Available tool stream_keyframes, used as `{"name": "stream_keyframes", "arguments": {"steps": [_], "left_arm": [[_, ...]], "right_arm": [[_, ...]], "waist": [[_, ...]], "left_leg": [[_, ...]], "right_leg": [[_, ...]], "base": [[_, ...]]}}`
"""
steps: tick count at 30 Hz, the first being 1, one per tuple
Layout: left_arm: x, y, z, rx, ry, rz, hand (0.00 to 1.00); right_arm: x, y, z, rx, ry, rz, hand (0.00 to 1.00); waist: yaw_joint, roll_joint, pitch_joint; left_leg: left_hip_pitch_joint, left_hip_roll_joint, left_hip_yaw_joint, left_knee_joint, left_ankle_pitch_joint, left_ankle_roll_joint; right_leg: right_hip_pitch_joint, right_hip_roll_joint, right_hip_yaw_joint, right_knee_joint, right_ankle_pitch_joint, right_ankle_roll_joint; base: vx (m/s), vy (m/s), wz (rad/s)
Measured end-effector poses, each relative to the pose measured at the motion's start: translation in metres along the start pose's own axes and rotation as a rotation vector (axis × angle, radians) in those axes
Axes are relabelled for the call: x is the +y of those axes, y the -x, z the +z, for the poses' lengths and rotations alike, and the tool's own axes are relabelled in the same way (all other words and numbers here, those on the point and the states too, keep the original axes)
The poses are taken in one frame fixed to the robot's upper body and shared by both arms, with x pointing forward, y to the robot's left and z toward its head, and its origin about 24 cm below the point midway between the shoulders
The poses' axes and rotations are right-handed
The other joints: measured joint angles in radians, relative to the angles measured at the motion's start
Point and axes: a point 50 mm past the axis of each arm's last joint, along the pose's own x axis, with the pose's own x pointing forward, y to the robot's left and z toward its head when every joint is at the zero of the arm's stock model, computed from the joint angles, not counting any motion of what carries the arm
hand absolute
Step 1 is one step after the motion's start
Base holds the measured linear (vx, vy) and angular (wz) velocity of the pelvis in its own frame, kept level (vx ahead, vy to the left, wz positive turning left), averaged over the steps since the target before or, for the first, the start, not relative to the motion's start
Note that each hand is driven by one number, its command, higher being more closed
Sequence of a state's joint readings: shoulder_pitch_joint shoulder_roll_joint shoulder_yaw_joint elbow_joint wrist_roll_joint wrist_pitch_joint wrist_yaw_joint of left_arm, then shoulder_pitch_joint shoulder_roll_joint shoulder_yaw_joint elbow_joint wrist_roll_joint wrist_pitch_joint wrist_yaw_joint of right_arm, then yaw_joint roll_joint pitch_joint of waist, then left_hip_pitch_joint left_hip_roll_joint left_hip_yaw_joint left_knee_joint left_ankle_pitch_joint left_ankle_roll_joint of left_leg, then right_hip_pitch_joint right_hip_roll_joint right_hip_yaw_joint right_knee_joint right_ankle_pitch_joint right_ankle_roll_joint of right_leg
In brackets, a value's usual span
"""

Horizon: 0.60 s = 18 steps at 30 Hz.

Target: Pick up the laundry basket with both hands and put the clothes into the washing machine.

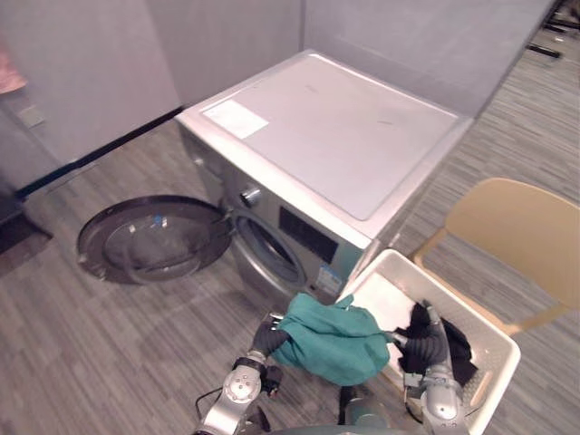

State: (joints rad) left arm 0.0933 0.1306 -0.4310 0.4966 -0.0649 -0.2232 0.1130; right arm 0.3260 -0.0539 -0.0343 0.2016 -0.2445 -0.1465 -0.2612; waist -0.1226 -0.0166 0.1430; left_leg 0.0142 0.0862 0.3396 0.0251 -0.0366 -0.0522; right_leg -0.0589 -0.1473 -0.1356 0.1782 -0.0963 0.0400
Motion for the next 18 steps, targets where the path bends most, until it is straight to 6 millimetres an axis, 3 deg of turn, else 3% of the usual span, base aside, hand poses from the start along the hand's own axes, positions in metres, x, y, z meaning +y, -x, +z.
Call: {"name": "stream_keyframes", "arguments": {"steps": [6,9,15,17,18], "left_arm": [[0.007,0.004,-0.01,0.037,-0.042,0.0,1.0],[0.009,0.01,-0.017,0.06,-0.036,-0.002,1.0],[0.022,0.018,-0.025,0.091,-0.011,0.06,1.0],[0.029,0.018,-0.023,0.081,-0.007,0.09,1.0],[0.032,0.02,-0.023,0.079,-0.002,0.102,1.0]], "right_arm": [[0.043,-0.003,-0.012,0.071,-0.022,0.292,0.0],[0.05,0.0,-0.025,0.147,-0.076,0.37,0.0],[0.058,-0.001,-0.024,0.152,-0.09,0.421,0.0],[0.059,-0.005,-0.02,0.136,-0.091,0.416,0.0],[0.059,-0.006,-0.018,0.13,-0.092,0.415,0.0]], "waist": [[0.056,-0.002,0.002],[0.083,-0.004,0.003],[0.104,-0.014,0.01],[0.137,-0.039,0.023],[0.14,-0.051,0.028]], "left_leg": [[-0.003,-0.03,-0.115,-0.028,0.041,0.005],[-0.022,-0.052,-0.201,-0.033,0.054,0.009],[-0.109,-0.095,-0.352,-0.016,0.081,0.017],[-0.146,-0.126,-0.392,0.031,0.049,0.038],[-0.153,-0.137,-0.384,0.06,0.028,0.043]], "right_leg": [[0.058,-0.027,-0.114,0.018,-0.018,0.042],[0.067,-0.051,-0.173,0.068,-0.061,0.049],[0.073,-0.082,-0.277,0.096,-0.097,0.058],[0.077,-0.106,-0.297,0.113,-0.125,0.07],[0.076,-0.127,-0.305,0.125,-0.149,0.061]], "base": [[-0.01,-0.008,0.59],[0.02,-0.032,0.86],[0.04,-0.029,0.91],[0.05,0.007,0.71],[0.09,0.074,0.65]]}}
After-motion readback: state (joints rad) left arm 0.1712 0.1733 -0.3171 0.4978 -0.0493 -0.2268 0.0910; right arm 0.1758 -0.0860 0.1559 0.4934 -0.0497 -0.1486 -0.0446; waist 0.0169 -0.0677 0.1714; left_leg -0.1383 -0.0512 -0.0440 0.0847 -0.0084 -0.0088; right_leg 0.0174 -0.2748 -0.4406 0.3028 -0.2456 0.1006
